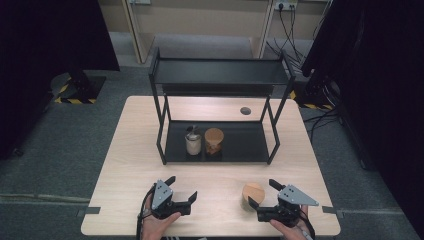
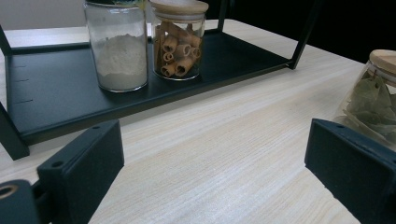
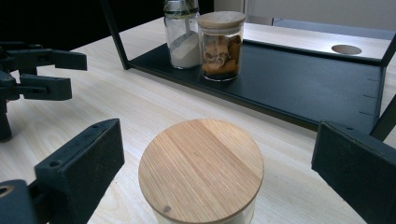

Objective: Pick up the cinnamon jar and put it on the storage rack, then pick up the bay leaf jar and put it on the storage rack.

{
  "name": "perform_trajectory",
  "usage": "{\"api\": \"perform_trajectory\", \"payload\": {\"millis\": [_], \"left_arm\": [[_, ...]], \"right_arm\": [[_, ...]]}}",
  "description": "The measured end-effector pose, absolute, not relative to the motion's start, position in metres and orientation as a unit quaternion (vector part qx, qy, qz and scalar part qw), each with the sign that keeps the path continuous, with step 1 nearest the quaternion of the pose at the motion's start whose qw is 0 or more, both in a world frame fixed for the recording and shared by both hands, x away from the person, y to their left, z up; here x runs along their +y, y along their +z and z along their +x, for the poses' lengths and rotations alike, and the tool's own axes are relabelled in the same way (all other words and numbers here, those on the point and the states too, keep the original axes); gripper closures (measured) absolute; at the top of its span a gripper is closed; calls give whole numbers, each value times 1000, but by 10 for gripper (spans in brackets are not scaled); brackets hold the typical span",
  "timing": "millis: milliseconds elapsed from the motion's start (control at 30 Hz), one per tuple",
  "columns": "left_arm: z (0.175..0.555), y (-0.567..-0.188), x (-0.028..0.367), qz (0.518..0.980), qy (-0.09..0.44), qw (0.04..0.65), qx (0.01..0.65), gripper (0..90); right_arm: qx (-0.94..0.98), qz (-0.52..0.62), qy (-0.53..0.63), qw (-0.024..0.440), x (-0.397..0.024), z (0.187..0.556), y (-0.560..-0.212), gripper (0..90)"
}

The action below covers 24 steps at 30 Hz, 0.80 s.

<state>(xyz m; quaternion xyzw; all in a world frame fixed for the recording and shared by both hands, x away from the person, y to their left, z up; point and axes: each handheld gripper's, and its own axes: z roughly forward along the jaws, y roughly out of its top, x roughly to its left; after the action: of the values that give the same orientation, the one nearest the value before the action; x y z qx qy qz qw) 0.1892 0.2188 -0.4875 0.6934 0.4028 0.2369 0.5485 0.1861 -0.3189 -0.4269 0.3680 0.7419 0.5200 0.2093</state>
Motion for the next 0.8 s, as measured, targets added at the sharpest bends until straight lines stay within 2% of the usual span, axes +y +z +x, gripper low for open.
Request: {"api": "perform_trajectory", "payload": {"millis": [800], "left_arm": [[187, -488, 218, 695, 239, 549, 398, 37]], "right_arm": [[742, 368, 520, 209, -322, 176, -435, 26]]}}
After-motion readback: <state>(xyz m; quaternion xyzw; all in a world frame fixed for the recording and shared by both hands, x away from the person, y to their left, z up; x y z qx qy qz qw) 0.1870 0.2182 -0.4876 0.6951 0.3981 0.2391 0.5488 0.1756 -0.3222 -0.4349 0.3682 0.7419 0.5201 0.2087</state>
